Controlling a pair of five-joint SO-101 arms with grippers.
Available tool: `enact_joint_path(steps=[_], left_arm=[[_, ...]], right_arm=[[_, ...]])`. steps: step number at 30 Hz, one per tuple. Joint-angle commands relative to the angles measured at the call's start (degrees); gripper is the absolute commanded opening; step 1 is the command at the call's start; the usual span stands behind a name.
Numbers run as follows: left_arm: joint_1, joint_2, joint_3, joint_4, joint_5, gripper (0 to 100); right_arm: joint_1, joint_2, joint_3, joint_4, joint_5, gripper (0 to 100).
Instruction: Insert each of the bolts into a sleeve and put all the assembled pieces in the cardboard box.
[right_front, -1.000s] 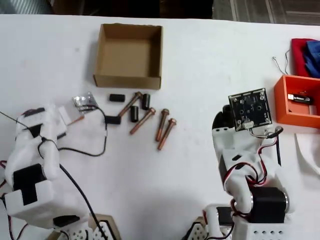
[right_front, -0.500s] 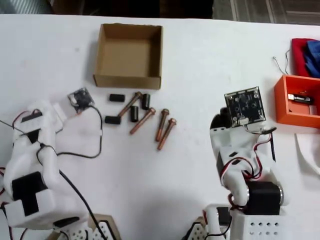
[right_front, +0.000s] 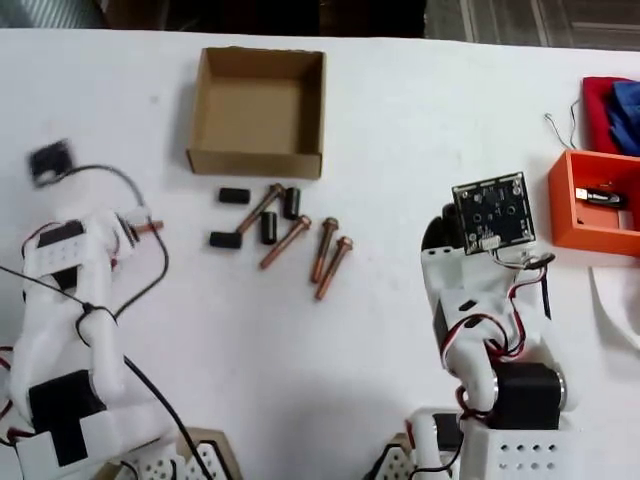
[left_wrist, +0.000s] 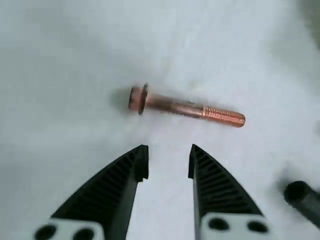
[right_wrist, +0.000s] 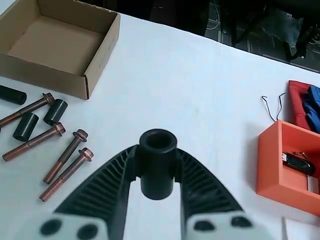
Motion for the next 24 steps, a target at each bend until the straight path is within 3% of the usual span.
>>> enact_joint_path(steps=[1, 14, 24], left_arm=[[0.88, -2.64, 0.22, 1.32, 24.88, 15], [1.14, -2.64, 0.13, -2.02, 37.27, 15], [8.79, -2.81, 0.13, -2.11, 42.81, 15]], right_arm=[[0.22, -0.84, -0.26, -0.13, -0.44, 2.3], [0.13, -0.4, -0.26, 0.92, -0.18, 2.3], [0.31, -0.4, -0.26, 0.84, 0.0, 2.4]])
